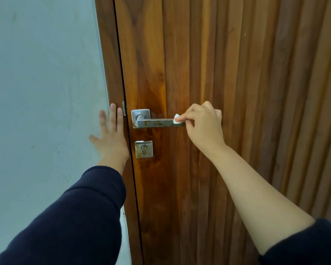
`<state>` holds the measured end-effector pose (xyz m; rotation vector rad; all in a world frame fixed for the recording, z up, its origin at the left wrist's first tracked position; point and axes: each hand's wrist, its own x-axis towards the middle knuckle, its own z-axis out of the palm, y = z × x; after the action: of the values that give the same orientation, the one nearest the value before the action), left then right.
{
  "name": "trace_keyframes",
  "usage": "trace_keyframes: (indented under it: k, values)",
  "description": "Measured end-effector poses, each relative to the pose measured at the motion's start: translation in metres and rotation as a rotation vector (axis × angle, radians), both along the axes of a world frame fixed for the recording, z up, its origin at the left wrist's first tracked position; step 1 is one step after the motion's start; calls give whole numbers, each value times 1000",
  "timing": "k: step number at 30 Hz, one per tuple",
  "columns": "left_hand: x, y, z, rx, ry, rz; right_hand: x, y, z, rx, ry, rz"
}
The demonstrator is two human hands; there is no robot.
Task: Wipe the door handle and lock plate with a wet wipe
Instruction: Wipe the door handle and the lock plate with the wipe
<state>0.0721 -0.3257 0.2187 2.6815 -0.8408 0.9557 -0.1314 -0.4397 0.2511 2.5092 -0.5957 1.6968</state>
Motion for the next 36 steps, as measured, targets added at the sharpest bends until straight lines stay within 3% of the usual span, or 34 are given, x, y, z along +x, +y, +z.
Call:
trace_keyframes:
  k: [3,8,23,36]
  values:
    - [1,0,0,-5,-2,3,1,-5,-6,-60,-73,-50]
    - [1,1,0,-1,0,-6,12,3,-14,-179,-23,-74]
    - [4,1,0,-14,8,-28,22,12,-26,-33,-260,-117]
    - [8,1,-2,-10,6,-51,43,29,-16,-95,-215,-55]
